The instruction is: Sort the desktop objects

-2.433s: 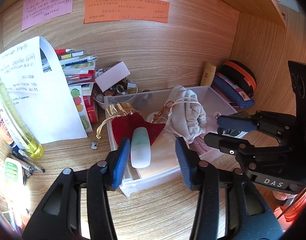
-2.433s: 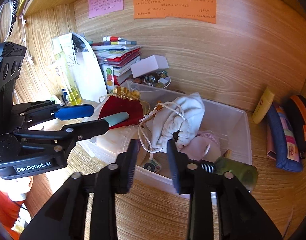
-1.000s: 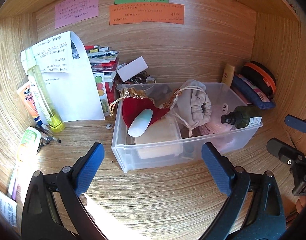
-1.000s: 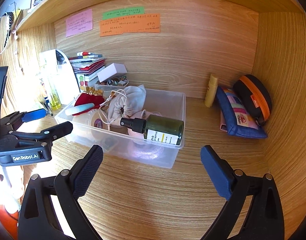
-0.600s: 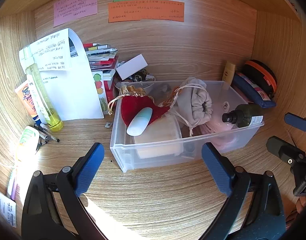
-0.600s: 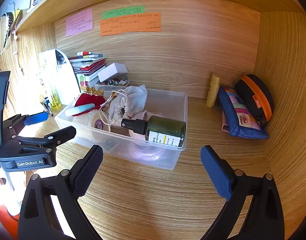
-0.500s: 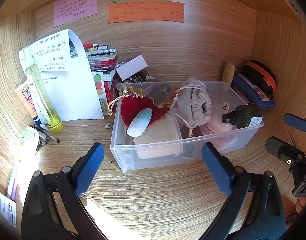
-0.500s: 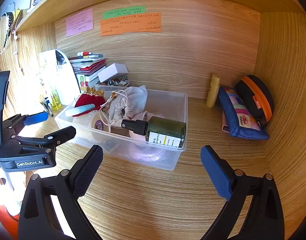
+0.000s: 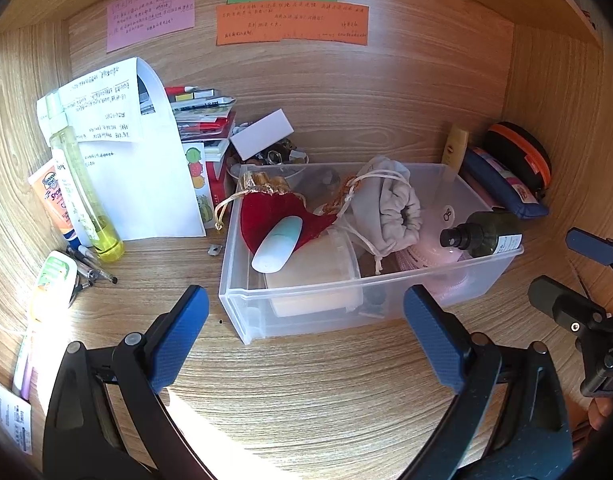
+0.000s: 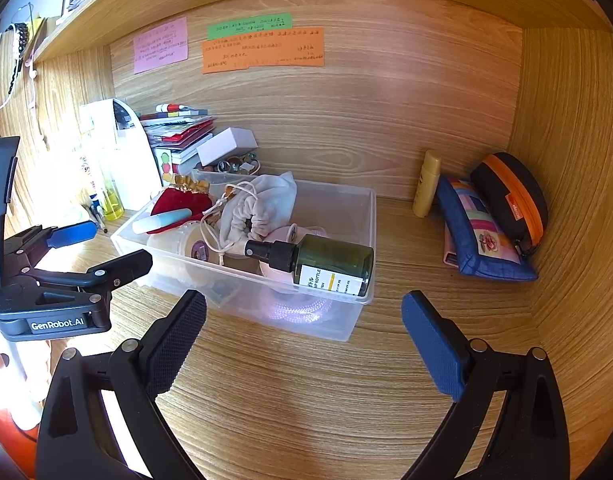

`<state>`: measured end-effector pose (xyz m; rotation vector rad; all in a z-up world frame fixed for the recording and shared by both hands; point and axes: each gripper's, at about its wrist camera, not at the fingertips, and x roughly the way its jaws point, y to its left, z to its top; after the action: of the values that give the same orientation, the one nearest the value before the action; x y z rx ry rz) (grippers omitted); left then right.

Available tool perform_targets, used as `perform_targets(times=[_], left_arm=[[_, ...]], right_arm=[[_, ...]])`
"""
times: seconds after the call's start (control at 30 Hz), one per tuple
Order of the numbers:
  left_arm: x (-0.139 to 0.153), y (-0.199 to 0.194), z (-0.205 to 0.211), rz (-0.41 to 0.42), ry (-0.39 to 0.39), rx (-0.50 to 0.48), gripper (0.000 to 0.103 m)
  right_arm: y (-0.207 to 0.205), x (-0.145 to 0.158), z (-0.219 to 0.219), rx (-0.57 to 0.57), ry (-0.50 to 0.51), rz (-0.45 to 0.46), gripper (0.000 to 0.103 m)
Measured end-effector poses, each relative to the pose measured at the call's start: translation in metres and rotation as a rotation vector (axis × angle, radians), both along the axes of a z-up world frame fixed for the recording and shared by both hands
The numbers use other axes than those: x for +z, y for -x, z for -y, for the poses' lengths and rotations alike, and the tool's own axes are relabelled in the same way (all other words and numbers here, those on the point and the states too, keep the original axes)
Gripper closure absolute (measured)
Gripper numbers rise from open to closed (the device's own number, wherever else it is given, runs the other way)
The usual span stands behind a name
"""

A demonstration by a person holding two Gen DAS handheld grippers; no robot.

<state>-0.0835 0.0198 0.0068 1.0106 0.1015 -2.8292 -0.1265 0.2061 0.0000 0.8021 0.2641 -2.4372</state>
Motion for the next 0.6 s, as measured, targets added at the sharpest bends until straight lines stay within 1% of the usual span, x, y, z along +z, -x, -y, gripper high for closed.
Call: perform_targets(times=[0.27,0.43,0.6], left_arm=[[-0.0025,0.0006,-0.0012,0.02,-0.002,-0.004,0.004],[-0.0025,0.0013,-0.0009,0.027,-0.025,-0.008,0.003],[-0.0028,0.0022,-0.0003,0.032,-0.029,0.003,0.003]], right_arm=[[-0.0017,-0.0008,-0.0002,0.0,0.001,0.006,0.005],[-0.0038,-0.0007,0.0004,0.001,-0.001,0.003,0.005],[-0.0052,-0.0007,0.0017,0.001,-0.002,0.001,0.005]])
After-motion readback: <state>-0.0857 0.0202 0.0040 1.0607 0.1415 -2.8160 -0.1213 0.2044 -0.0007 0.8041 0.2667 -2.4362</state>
